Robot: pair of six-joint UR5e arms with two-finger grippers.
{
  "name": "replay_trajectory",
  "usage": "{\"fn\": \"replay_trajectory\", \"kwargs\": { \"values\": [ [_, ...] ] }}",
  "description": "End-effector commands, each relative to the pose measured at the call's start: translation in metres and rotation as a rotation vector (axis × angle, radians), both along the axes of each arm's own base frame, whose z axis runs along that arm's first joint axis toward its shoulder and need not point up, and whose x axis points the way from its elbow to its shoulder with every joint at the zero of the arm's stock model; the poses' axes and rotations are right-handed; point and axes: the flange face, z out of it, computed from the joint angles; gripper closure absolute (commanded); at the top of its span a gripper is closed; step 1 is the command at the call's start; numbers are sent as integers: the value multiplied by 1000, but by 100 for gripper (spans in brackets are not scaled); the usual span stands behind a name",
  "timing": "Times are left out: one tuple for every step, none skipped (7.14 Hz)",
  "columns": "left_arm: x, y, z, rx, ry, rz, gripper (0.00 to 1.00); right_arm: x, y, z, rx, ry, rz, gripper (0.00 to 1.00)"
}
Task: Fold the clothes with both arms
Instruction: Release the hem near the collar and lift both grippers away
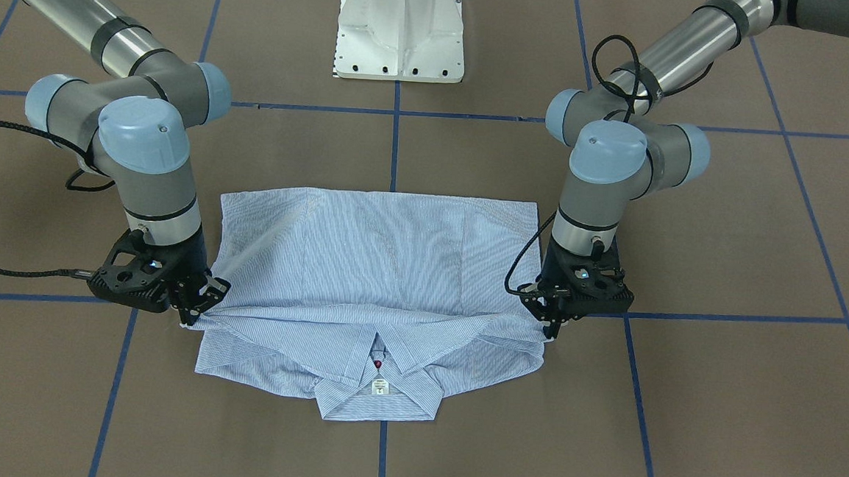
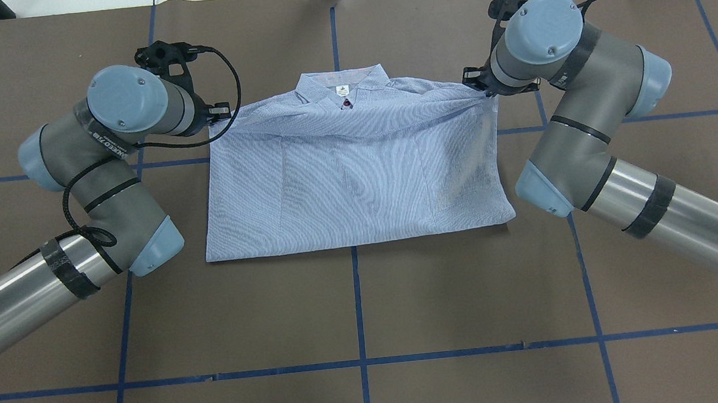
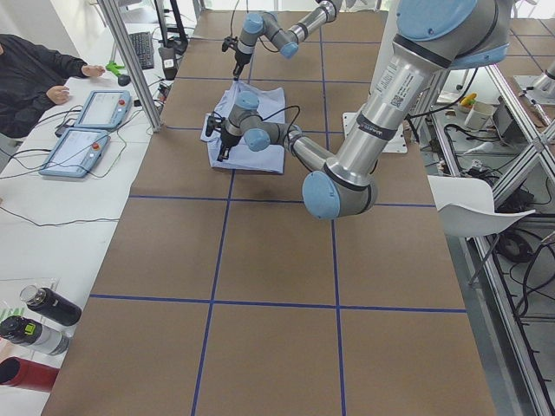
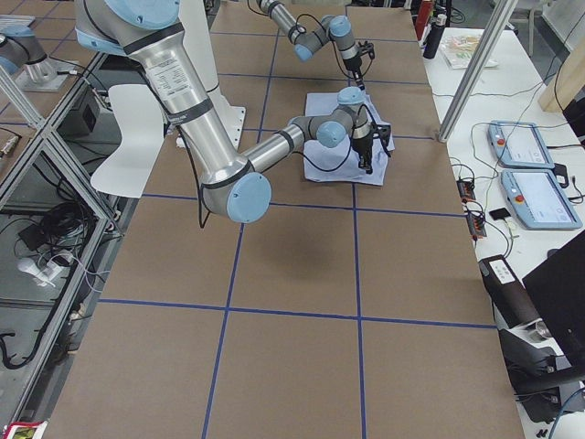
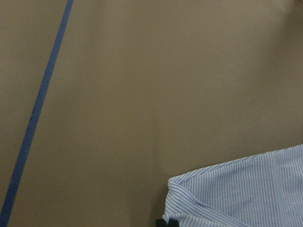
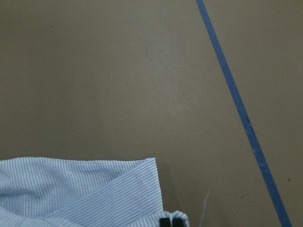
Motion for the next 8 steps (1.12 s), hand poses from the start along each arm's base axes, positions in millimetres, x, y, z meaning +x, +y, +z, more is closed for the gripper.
{"fn": "replay_trajectory", "kwargs": {
  "values": [
    [-4,-5,-10,61,1,35,1,-5,-1,-12,2,-24,-26,1],
    [-28,-17,-15,37,57,81,0,2,-7,-25,-8,-58,-61,0],
    [-55,-22,-19,26,109,222,0,28,-19,-30,-49,-121,-115,0],
    [-77,-3,-22,60,130,250,0,55,-31,-31,-49,-154,-175,0],
    [-90,26,-18,74,153,263,0,69,-34,-22,-25,-153,-234,0],
    [-76,65,-10,60,168,303,0,71,-35,-20,-13,-146,-245,0],
    [-59,98,0,55,180,352,0,71,-35,-19,-6,-141,-240,0],
    [-34,128,16,8,189,366,0,73,-33,-14,-6,-139,-239,0]
  ]
}}
